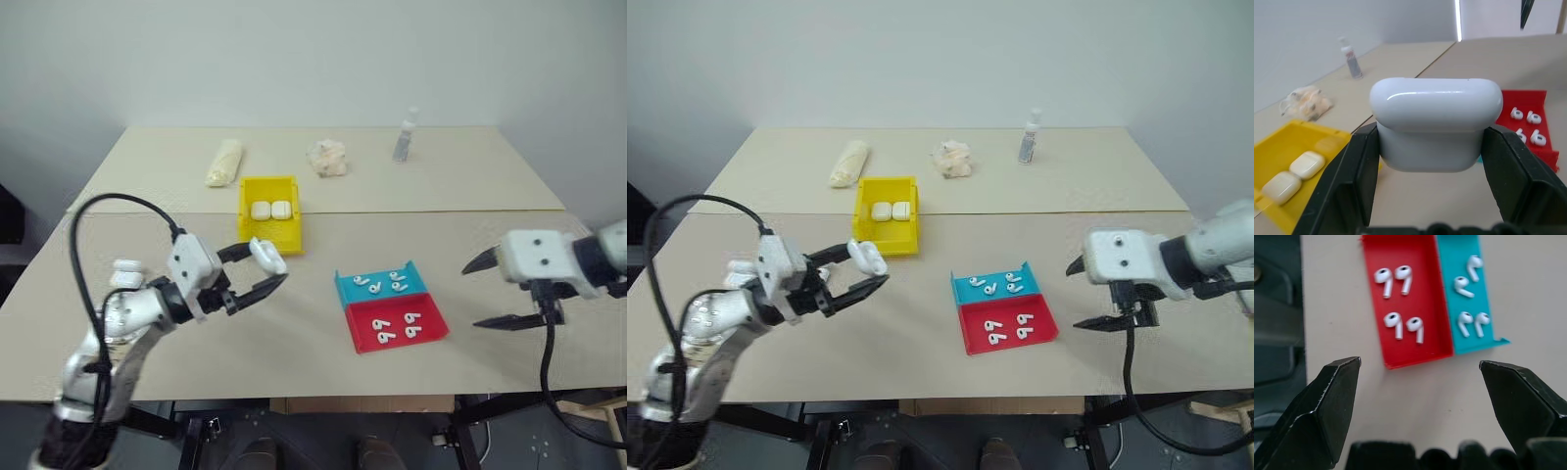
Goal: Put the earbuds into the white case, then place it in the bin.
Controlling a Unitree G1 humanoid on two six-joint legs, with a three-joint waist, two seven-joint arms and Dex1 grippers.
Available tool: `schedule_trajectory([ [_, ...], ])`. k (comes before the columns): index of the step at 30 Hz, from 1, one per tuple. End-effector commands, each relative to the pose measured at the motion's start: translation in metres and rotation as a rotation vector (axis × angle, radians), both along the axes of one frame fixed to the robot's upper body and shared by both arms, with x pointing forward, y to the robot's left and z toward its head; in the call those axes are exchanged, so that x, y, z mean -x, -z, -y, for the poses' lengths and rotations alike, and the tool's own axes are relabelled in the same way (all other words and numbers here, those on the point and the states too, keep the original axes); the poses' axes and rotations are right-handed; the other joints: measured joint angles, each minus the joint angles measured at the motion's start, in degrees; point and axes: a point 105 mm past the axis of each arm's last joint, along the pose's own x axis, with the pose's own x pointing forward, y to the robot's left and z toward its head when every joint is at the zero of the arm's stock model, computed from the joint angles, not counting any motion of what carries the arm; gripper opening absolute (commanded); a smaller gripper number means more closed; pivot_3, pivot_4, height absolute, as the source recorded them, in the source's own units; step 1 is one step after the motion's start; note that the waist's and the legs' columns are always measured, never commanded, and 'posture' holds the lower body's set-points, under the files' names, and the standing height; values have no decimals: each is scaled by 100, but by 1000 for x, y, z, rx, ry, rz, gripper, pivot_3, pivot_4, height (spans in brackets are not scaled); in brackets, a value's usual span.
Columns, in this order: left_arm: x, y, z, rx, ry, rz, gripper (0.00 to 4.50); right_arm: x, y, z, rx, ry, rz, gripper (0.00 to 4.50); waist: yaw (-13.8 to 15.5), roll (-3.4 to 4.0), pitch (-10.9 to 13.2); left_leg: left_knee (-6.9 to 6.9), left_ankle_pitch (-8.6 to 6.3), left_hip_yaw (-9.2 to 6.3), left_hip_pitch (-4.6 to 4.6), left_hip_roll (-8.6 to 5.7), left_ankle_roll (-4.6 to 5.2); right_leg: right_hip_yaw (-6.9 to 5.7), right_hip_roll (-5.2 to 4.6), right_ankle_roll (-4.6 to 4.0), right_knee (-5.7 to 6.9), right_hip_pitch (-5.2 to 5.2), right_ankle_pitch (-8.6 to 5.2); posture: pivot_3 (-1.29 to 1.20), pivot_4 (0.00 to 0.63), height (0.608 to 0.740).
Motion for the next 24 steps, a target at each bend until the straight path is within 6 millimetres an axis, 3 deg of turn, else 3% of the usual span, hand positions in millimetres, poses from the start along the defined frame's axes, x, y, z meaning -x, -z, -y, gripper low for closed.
schedule_trajectory([
  [1,0,0,15,58,69,67,2804,0,6,-13,73,-74,-28,4500,-6,0,0,0,0,-1,0,0,0,1,0,0,1,-1,0,0,150,740],
  [3,1,4,20,117,101,82,2804,-4,14,-19,113,-95,-36,4500,-16,0,0,3,0,-4,-2,1,0,-1,0,0,4,-4,0,0,150,740],
  [6,3,8,23,179,120,85,2804,-10,25,-29,145,-140,-32,3954,-19,0,0,3,0,-7,-4,1,0,-1,1,0,7,-9,0,0,150,740],
  [9,5,8,26,198,127,80,2804,-16,32,-38,149,-144,-19,3132,-17,1,0,4,0,-15,-8,1,0,0,0,0,10,-13,0,0,150,740],
  [24,12,10,28,186,110,81,2804,-28,54,-49,209,-171,11,3132,-11,1,-1,7,0,-35,-6,1,0,-1,1,1,10,-12,1,0,150,740],
])
